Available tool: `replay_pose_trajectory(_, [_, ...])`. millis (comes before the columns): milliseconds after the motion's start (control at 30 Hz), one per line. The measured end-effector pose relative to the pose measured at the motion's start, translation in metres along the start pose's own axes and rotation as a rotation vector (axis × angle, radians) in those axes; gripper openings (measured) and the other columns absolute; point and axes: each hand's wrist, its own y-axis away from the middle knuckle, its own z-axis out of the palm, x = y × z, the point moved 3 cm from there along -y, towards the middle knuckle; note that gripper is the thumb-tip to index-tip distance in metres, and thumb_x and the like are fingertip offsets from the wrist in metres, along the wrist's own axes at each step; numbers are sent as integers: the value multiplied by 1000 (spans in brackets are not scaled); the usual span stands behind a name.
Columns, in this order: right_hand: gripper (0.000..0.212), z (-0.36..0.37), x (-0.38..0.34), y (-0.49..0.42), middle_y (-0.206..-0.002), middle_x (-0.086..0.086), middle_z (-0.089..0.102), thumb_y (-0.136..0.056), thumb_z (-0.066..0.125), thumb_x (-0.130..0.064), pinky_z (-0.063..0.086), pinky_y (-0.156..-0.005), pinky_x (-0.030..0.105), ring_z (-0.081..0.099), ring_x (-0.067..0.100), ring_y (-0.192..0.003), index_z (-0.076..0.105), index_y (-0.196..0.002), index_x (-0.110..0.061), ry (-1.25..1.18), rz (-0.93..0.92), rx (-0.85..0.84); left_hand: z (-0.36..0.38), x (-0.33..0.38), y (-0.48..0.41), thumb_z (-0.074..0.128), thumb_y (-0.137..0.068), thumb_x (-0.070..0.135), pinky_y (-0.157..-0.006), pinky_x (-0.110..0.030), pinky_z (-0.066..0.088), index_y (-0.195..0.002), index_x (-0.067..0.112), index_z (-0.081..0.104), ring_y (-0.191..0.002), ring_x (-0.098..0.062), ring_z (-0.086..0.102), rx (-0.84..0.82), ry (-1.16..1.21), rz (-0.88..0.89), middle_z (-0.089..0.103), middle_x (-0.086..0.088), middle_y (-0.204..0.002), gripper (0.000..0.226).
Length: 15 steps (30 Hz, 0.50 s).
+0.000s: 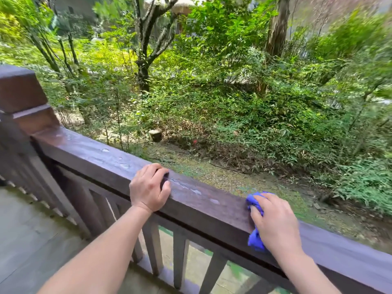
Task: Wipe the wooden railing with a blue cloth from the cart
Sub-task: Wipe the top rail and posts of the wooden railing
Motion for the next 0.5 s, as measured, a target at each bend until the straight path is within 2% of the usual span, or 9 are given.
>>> replay_pose_trajectory(67, [25,5,-39,-1,-104,13,69,-78,66,-19,45,-92,40,62,36,-97,71,-99,-8,-27,-65,50,-1,1,-1,45,-80,37,-72,-34,45,-94,24,66,-91,-22,58,-17,-3,-8,63,4,-101,29])
replay_pose_trajectory(133, [29,10,-68,11,-110,11,67,-79,69,-21,40,-96,35,60,32,-99,68,-105,-9,-75,-270,31,-3,2,0,44,-80,38,-72,-35,46,-95,24,66,-91,-23,58,-45,0,-26,63,4,-101,30])
replay_pose_trajectory(200, [34,6,-58,21,-117,6,65,-82,66,-25,37,-102,29,58,27,-105,66,-113,-12,-92,-402,-12,-3,4,-1,44,-81,38,-72,-35,47,-95,24,66,-92,-23,58,-53,-2,-26,63,4,-101,30])
replay_pose_trajectory(233, [35,3,-46,25,-119,5,65,-82,64,-27,35,-103,27,58,27,-106,66,-115,-13,-83,-386,-11,-3,3,-1,44,-81,38,-72,-35,47,-95,23,66,-92,-23,58,-53,-5,-19,63,3,-101,30])
replay_pose_trajectory(300, [36,-4,-28,25,-117,5,67,-81,61,-28,34,-99,26,60,30,-105,68,-112,-13,-89,-222,25,-2,1,0,45,-81,37,-71,-35,47,-95,23,67,-92,-24,58,-59,-11,-6,64,3,-101,30])
replay_pose_trajectory(367, [32,-1,-36,10,-112,7,68,-81,58,-26,36,-97,31,61,32,-105,70,-107,-12,-137,-37,29,-2,1,-2,45,-80,37,-68,-35,48,-96,21,69,-94,-24,60,-62,-14,-2,66,1,-102,33])
replay_pose_trajectory(400, [30,4,-53,4,-112,8,68,-82,59,-25,40,-98,34,60,32,-107,70,-106,-11,-145,-17,11,-2,2,-2,44,-80,38,-68,-34,48,-96,20,70,-94,-24,60,-65,-15,1,67,1,-102,35])
replay_pose_trajectory(500, [36,15,-89,4,-115,10,68,-77,77,-21,49,-95,38,62,32,-105,69,-110,-9,-143,-233,-40,-5,4,-1,45,-78,38,-67,-32,48,-97,21,70,-94,-24,61,-84,-9,-3,67,2,-103,35])
